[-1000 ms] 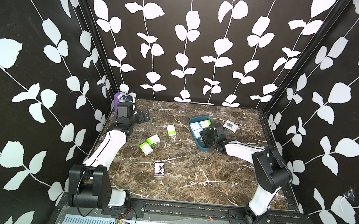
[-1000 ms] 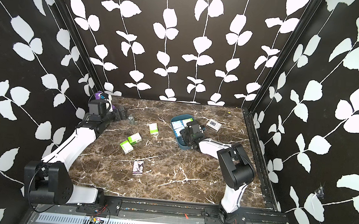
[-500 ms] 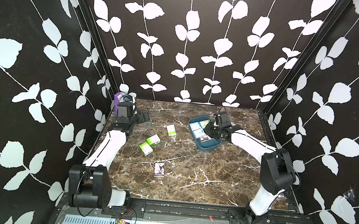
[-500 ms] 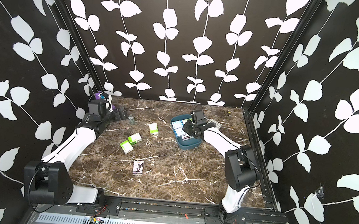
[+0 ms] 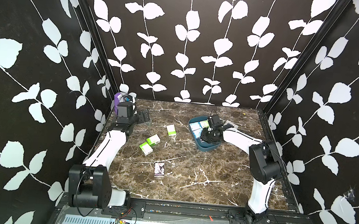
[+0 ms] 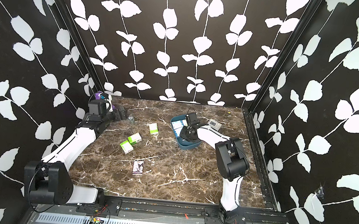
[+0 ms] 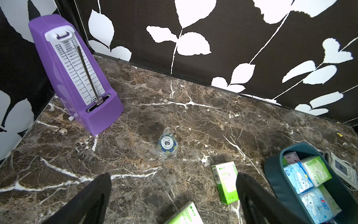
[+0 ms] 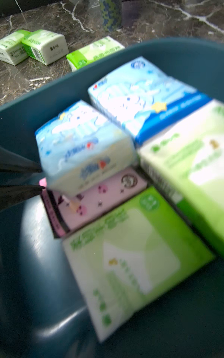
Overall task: Put the pocket tissues into the storage box
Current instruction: Place the pocket tissues in the storage box, then pick up the pocket tissues from the center of the board.
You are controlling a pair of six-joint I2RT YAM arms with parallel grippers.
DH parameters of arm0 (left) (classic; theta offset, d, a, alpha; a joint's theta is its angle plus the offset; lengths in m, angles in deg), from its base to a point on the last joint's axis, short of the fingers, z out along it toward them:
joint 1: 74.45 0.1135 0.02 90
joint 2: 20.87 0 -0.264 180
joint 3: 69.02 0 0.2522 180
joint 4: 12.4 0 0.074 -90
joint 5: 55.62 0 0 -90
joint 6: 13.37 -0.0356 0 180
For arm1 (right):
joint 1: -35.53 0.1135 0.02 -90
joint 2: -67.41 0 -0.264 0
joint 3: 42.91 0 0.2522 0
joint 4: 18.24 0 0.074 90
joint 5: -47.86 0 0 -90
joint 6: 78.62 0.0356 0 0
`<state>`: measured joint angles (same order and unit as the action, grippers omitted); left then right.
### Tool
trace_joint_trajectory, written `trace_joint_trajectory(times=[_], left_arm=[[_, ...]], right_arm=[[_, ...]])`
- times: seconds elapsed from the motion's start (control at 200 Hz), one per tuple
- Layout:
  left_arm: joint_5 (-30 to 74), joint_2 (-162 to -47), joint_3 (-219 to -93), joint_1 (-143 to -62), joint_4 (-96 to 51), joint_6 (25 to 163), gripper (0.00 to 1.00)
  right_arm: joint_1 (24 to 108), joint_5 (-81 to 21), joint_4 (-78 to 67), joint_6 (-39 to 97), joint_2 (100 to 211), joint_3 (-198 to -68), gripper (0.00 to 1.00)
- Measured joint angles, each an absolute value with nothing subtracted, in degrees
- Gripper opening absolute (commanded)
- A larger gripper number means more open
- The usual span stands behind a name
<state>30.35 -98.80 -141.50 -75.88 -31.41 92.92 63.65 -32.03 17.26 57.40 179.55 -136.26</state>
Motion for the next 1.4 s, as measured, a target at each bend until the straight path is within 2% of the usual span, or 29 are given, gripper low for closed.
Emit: trace_joint_trajectory(times=[0.36,0.8,0.91,1.18,1.311,1.401], left_arm=[[30.4,-98.7,-141.5,-75.9,-31.4,92.9,0.99],[30.3,-98.6,-141.7,-75.9,-31.5,93.1,0.99],[30.0,-99.0,-142.3,-75.9,-31.6,93.7,0.99],[29.1,-99.5,-142.9,-75.9,-31.1,96.3,0.99],[29.0,-99.5,-142.9,-75.9,-30.8,97.0,0.99],[29.1,-99.5,-142.8,-75.9,-30.8,97.0,0.99]], right_arm=[[64.0,-31.0,17.3,56.4,183.4,-140.3,0.21],[66.4,-31.4,23.2,48.5,174.8,-142.9,0.51],[68.9,-29.8,23.1,45.0,174.7,-144.5,0.55],[77.7,-26.9,23.4,39.2,183.1,-149.7,0.67],[79.0,-27.1,25.0,37.7,189.8,-157.9,0.72],[78.7,-28.3,26.3,36.3,195.0,-166.1,0.81]])
